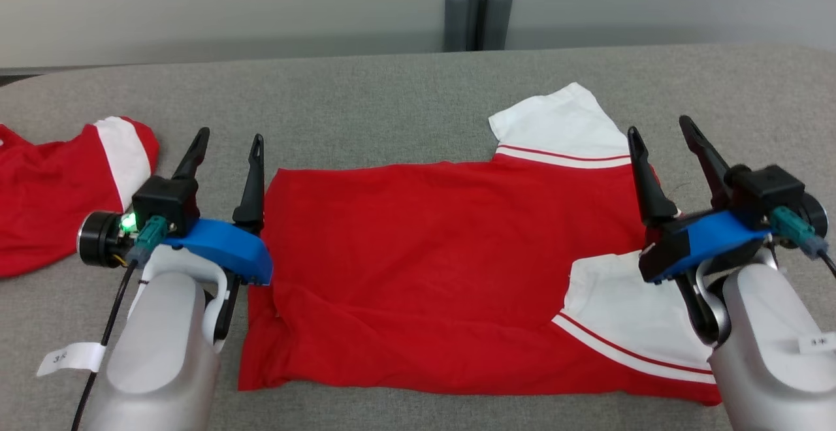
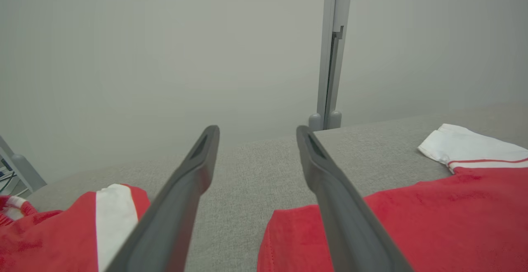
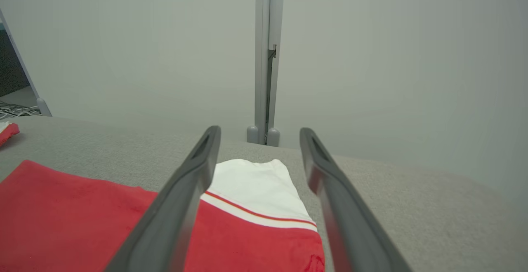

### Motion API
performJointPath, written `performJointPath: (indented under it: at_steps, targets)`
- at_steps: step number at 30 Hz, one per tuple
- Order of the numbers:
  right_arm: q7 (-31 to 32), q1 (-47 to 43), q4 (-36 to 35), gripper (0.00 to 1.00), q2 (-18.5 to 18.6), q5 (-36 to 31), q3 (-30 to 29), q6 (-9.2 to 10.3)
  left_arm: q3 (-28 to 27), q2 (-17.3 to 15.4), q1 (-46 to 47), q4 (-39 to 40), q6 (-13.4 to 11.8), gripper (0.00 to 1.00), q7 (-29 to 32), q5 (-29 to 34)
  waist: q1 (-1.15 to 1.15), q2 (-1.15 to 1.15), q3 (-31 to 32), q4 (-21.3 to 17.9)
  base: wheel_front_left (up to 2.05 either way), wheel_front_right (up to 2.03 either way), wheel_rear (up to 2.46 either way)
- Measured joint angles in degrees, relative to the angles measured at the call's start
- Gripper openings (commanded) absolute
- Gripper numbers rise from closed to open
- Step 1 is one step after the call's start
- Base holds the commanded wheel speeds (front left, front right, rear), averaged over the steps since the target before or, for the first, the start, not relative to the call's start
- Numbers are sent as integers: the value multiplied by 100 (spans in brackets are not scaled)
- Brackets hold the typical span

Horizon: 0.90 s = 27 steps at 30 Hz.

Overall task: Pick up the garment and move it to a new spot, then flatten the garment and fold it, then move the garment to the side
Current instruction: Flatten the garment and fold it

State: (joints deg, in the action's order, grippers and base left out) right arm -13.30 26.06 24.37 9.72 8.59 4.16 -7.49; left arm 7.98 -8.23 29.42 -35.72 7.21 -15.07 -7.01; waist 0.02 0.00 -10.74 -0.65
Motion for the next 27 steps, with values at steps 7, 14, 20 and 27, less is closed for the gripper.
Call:
performJointPath:
  at_steps: [7, 14, 20, 27]
  targets:
    - [92, 1193, 1020, 100, 188, -40, 350, 0, 421, -60, 1031, -1107, 22, 100, 60, -249, 0, 0, -610, -66, 0, 0, 0]
    - [-63, 1886, 1671, 100, 194, -35, 521, 0, 739, 53, 1362, -2024, 23, 100, 86, -547, 0, 0, -1005, 14, 0, 0, 0]
    - [-140, 2155, 2086, 100, 199, 15, 656, -1, 966, 55, 1551, -2520, 23, 100, 65, -778, -1, 0, -1122, 57, 0, 0, 0]
    - [-160, 2267, 2357, 100, 170, 79, 818, -1, 1340, 93, 1703, -2838, 23, 100, 34, -1082, -2, 0, -1164, 17, 0, 0, 0]
